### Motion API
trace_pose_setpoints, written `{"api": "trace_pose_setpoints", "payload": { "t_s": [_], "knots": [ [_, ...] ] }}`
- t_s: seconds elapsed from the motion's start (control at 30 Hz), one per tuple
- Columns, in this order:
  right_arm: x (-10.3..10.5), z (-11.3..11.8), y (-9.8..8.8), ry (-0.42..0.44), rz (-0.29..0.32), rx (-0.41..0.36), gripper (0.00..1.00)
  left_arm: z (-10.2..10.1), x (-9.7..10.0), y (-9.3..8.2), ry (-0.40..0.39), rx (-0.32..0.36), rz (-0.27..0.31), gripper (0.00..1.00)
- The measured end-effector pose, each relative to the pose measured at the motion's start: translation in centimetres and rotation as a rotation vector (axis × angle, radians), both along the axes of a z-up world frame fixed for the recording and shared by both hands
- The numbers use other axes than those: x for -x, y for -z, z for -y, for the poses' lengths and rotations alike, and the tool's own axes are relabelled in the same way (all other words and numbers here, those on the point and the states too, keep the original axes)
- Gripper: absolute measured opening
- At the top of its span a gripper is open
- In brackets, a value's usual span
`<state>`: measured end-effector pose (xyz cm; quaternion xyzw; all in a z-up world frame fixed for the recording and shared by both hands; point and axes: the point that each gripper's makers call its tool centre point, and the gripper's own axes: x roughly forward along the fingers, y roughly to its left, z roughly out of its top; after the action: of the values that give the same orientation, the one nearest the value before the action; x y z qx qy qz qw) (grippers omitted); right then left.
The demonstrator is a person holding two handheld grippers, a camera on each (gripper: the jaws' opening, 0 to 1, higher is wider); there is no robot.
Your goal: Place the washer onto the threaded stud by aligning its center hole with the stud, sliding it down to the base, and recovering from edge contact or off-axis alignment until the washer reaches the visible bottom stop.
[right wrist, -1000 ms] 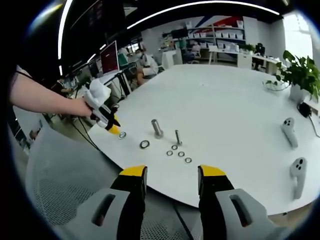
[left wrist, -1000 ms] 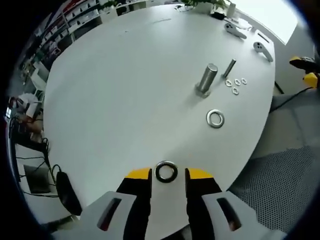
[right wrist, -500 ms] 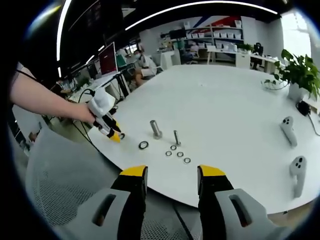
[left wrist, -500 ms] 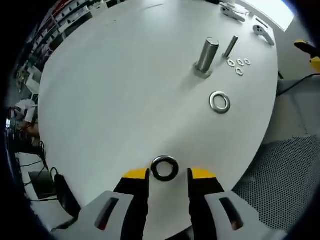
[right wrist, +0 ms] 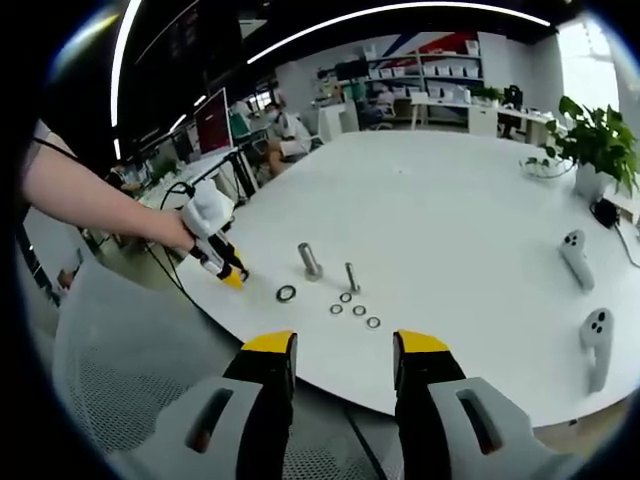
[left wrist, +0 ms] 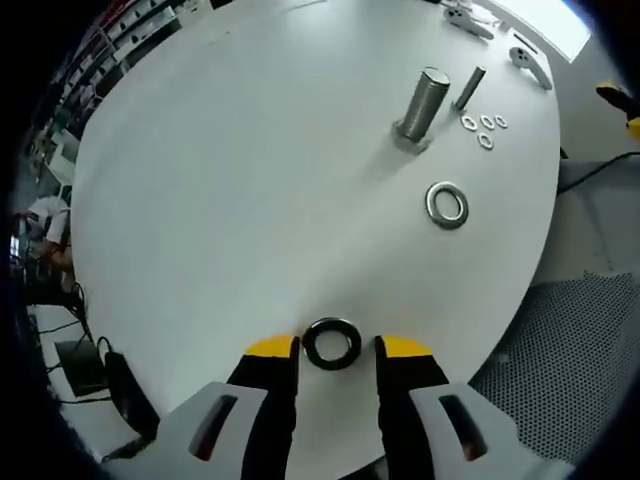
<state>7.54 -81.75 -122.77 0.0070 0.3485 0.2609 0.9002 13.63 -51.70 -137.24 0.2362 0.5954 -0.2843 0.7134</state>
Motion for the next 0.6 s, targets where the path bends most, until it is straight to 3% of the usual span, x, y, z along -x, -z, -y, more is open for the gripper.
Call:
{"api": "trace_pose_setpoints", "payload": {
  "t_s": [0.23,0.6],
  "knots": [
    [-0.03,0.05,0.01,0.005,-0.001,-0.005,0.4,-0.07,0.11,-0.01,0.072,-0.034,-0.032,0.28],
    [-0.12,0.18,-0.09,0.015,0.003,-0.012,0.4,-0.23,0.0,0.08,0.045,-0.032,-0.03,0.27]
  ]
}}
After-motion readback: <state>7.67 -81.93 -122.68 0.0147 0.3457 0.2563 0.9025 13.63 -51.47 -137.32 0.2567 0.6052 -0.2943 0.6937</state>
